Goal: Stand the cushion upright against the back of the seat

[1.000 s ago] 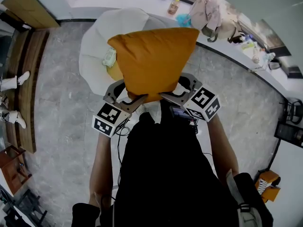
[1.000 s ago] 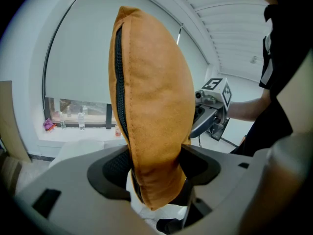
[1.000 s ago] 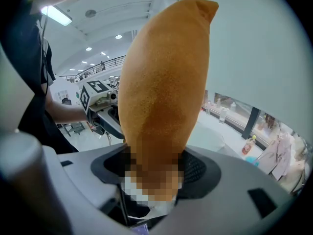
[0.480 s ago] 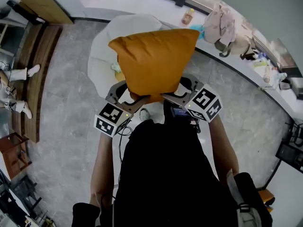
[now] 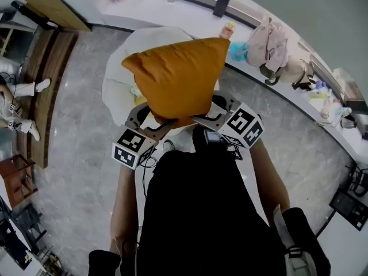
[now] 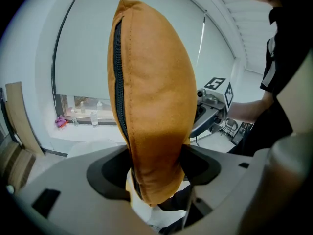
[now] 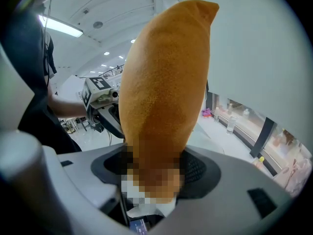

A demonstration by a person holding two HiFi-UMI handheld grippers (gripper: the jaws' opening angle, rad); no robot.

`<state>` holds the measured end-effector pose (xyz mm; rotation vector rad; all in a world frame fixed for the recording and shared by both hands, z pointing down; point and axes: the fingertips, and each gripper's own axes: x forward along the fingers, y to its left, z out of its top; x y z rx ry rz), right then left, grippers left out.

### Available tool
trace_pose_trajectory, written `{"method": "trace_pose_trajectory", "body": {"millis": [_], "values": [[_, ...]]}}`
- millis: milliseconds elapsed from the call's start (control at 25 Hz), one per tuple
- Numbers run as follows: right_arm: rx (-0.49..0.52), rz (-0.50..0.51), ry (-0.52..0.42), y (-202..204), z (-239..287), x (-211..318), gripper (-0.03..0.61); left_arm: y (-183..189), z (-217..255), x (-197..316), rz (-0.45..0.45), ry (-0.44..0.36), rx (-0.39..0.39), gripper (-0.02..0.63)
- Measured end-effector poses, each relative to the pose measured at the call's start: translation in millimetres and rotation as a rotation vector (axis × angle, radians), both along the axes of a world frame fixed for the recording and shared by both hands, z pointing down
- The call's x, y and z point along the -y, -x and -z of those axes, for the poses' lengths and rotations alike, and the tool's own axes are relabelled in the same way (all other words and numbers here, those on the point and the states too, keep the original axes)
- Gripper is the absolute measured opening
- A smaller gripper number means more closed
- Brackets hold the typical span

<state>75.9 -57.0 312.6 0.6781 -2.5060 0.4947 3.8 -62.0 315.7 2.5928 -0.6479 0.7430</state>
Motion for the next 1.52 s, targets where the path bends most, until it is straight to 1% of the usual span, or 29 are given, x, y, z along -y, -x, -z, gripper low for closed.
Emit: {"method": "trace_pose_trajectory", "body": {"millis": [280,480,680,920,1040,1280,1520], "values": [[0.001,0.063,0.021,-46,-18,36,0.296,-46,-18,32,0.051,0.042,0.041,0.324],[0.003,0.115,0.047,-61,-36,53,0.296,-61,-35,43,0.090,0.102,0.083,0.324],[0.016,0.158,0.095,-66,-59,59,0.293,-68,-57,46,0.132,0.174,0.111,0.324],[0.019,0.188,0.157,-54,-84,56,0.293,-57,-80,40,0.173,0.257,0.110,0.324],[0.006,0.191,0.173,-46,-97,54,0.293,-49,-94,38,0.182,0.297,0.111,0.325],[-0.020,0.172,0.166,-19,-122,49,0.293,-24,-123,34,0.151,0.323,0.107,0.336],[-0.081,0.131,0.142,6,-162,41,0.293,1,-168,30,0.097,0.348,0.147,0.341]]}}
